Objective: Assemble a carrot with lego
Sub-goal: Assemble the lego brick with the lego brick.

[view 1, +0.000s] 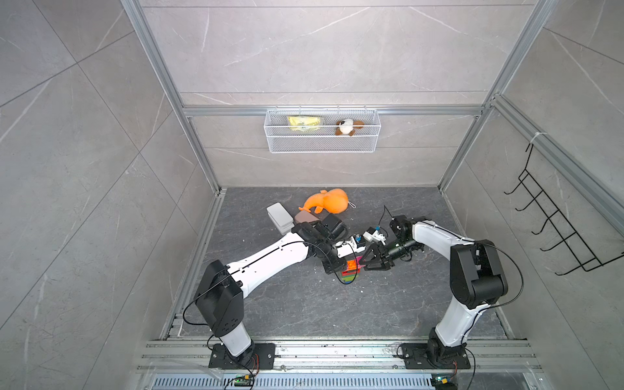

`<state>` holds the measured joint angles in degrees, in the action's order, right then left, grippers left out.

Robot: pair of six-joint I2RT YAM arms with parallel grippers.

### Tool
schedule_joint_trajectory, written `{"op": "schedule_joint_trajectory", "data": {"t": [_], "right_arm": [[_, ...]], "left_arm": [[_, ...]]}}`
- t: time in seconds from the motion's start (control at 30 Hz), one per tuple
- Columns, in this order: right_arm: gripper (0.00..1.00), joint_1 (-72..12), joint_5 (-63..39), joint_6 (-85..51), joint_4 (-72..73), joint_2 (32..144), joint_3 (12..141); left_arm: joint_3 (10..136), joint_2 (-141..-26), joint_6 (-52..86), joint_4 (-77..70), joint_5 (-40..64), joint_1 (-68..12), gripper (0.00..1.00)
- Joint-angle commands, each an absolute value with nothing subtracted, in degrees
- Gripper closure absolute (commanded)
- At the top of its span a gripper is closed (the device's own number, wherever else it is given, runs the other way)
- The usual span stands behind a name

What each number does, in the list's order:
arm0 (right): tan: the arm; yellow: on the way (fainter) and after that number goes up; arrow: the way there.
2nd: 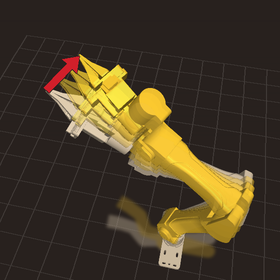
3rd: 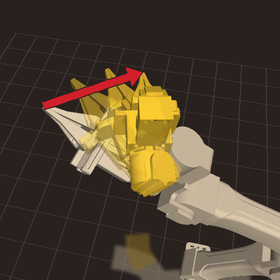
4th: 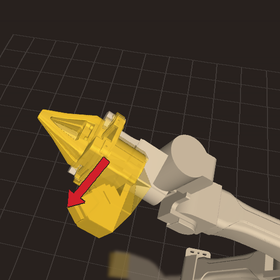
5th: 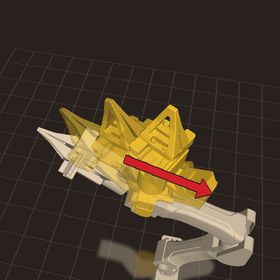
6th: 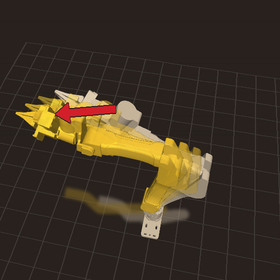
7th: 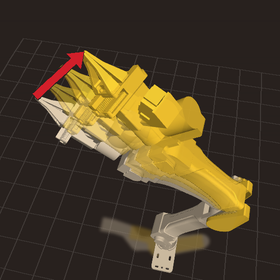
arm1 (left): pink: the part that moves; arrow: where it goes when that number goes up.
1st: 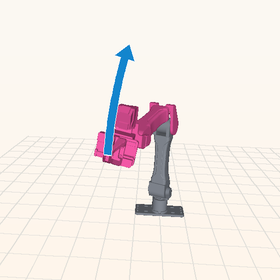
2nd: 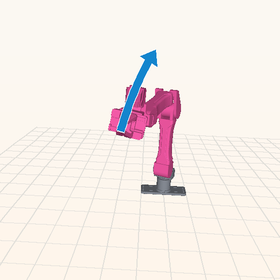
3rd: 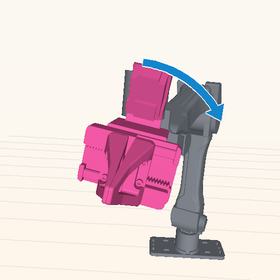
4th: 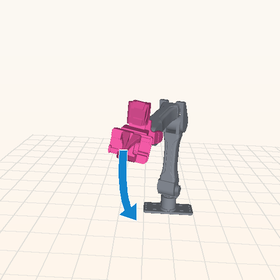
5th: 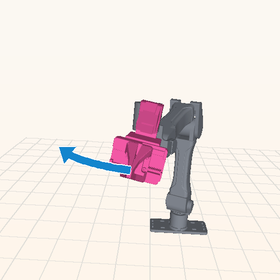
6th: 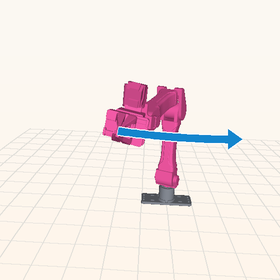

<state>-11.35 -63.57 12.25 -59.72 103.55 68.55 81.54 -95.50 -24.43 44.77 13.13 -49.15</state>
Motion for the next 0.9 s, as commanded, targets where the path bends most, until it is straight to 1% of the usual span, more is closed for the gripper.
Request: {"op": "schedule_joint_trajectory", "data": {"t": [0.0,0.87], "right_arm": [[0.34,-11.6,-62.61,12.56,-59.77,104.14,68.97],[0.34,-11.67,-62.42,12.35,-59.94,104.06,69.17]], "left_arm": [[82.9,-94.7,-23.67,46.68,11.65,-49.13,1.0],[81.93,-94.37,-21.79,47.28,10.99,-49.13,1.0]]}}
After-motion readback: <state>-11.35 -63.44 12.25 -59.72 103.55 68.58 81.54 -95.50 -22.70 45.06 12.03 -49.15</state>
